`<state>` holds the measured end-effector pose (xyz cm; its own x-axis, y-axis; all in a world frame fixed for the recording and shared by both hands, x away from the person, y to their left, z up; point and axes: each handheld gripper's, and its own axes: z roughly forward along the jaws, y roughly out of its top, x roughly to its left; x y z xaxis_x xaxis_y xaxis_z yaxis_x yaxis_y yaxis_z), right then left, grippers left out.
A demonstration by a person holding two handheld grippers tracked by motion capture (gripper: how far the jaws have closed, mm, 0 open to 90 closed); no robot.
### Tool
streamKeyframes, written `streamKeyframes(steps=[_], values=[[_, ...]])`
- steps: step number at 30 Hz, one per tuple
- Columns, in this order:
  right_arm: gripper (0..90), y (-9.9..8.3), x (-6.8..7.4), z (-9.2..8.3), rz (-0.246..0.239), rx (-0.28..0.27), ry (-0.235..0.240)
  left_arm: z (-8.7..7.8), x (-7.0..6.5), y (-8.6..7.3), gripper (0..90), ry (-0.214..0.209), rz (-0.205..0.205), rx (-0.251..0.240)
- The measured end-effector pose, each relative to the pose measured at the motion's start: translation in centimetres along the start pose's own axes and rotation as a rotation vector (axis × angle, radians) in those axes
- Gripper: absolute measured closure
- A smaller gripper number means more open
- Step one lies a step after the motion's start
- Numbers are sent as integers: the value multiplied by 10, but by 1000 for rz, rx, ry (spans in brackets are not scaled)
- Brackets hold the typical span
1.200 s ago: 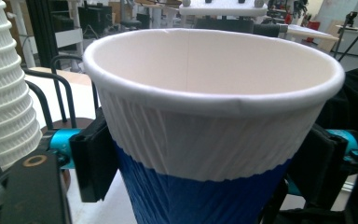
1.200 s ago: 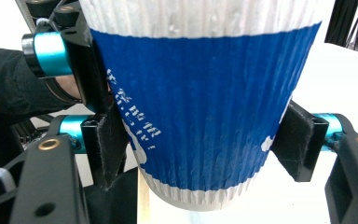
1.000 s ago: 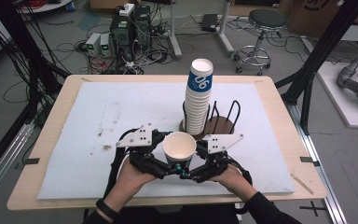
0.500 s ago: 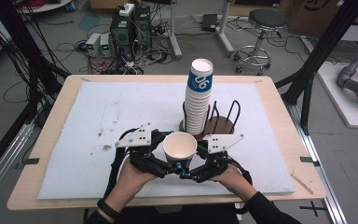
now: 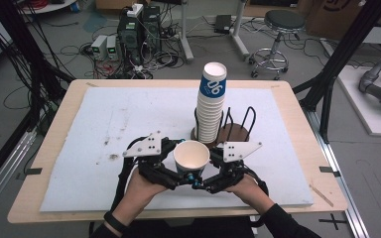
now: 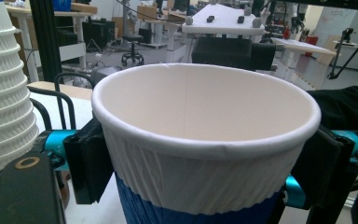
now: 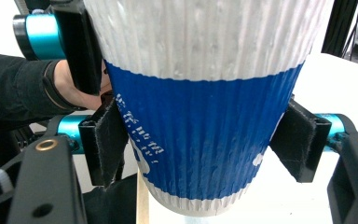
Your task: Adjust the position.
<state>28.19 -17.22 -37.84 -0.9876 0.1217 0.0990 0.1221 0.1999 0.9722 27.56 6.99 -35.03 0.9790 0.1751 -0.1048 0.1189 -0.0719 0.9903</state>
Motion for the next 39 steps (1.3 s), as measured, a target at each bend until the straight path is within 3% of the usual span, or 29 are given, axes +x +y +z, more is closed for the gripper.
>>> streamKeyframes(steps=[11,21,26,34,39], values=[[271,-1,0,1,-4,22,-3,-1,1,0,178,-13,-21,-8],[254,1,-1,0,-14,36,-9,-3,2,-1,203,-11,-2,-6],[210,2,-3,-4,-5,30,-5,-8,5,-4,203,11,3,-3],[202,5,-10,-23,-1,14,-66,-21,12,-8,203,49,5,1],[202,6,-16,-40,6,3,-151,-30,17,-13,203,82,10,4]])
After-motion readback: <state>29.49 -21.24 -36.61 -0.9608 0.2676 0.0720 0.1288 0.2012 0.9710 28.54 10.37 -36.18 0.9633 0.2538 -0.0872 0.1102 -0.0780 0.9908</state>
